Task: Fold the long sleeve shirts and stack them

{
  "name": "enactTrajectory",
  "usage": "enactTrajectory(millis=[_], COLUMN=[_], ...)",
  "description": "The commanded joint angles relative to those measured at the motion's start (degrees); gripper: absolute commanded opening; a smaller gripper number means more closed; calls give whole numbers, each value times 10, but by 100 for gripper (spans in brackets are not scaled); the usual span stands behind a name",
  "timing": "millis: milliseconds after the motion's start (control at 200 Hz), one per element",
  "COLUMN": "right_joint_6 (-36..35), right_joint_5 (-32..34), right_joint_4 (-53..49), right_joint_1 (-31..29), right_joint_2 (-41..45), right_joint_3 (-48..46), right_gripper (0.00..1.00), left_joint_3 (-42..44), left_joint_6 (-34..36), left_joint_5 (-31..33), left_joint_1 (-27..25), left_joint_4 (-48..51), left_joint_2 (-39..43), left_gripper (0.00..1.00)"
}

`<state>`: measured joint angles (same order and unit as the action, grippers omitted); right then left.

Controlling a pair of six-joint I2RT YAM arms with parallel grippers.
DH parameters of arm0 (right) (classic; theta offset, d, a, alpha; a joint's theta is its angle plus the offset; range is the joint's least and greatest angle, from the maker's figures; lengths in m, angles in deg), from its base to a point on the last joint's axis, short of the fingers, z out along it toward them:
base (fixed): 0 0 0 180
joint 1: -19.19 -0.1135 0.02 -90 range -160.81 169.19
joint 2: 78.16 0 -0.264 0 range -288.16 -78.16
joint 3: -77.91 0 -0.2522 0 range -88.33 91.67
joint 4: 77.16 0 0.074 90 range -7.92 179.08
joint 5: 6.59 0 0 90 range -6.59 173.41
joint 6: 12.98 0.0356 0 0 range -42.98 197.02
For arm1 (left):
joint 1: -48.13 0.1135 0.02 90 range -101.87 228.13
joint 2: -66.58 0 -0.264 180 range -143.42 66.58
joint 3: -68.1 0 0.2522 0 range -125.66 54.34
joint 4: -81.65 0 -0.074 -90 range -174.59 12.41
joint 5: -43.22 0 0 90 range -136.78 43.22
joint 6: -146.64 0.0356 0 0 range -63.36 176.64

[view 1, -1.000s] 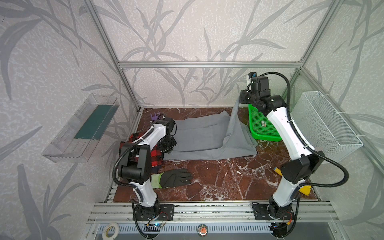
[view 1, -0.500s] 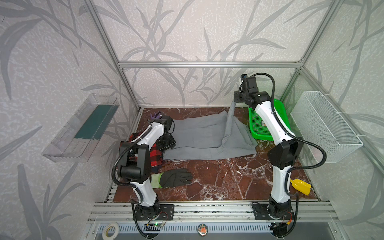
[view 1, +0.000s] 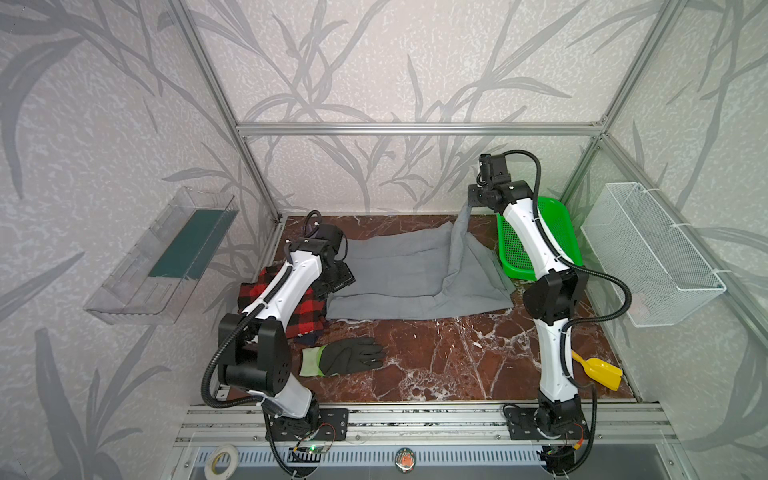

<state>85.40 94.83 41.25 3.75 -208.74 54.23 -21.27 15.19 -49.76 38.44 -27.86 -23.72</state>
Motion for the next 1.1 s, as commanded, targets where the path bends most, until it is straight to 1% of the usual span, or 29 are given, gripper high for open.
enactTrajectory(millis=[0,25,100,145,210,245,290,340,415,495,650,695,755,915,970,1095], right_joint_6=[16,20,21,27,36,57,66,73,88,97,113,115,118,127,129,129], right_joint_5=[-23,-26,-29,-20,-16,-9,-17,-30,-53,-74,-69,-80,-78,-84,-97,-95], right_joint_4=[-61,-69,-87,-107,-125,-136,-134,-112,-97,-100,-84,-89,-91,-65,-63,-80], right_joint_1=[2,2,2,3,5,7,12,20,32,42,59,67,72,88,96,104], right_joint_2=[-9,-12,-19,-25,-25,-20,-10,6,13,9,-6,-15,-25,-47,-62,-94], right_joint_3=[36,40,49,61,68,65,49,6,-35,-47,-70,-68,-69,-77,-69,-34], right_gripper=[28,34,40,45,48,48,49,49,47,45,43,42,42,42,42,42], left_joint_3=[16,18,24,29,36,40,47,55,65,73,81,82,84,85,84,83], left_joint_6=[-16,-16,-19,-22,-28,-30,-34,-39,-44,-47,-47,-47,-48,-47,-46,-46], left_joint_5=[6,5,2,-2,-10,-12,-12,-17,-25,-28,-32,-30,-29,-23,-22,-18], left_joint_1=[-17,-20,-27,-32,-41,-48,-58,-66,-75,-82,-96,-100,-104,-108,-110,-114], left_joint_4=[-10,-12,-18,-23,-31,-37,-45,-55,-71,-83,-97,-99,-101,-103,-103,-102], left_joint_2=[10,10,12,13,13,14,14,13,8,4,-3,-4,-3,-3,-4,-10], left_gripper=[72,72,72,72,73,72,73,73,72,73,73,72,73,72,73,72])
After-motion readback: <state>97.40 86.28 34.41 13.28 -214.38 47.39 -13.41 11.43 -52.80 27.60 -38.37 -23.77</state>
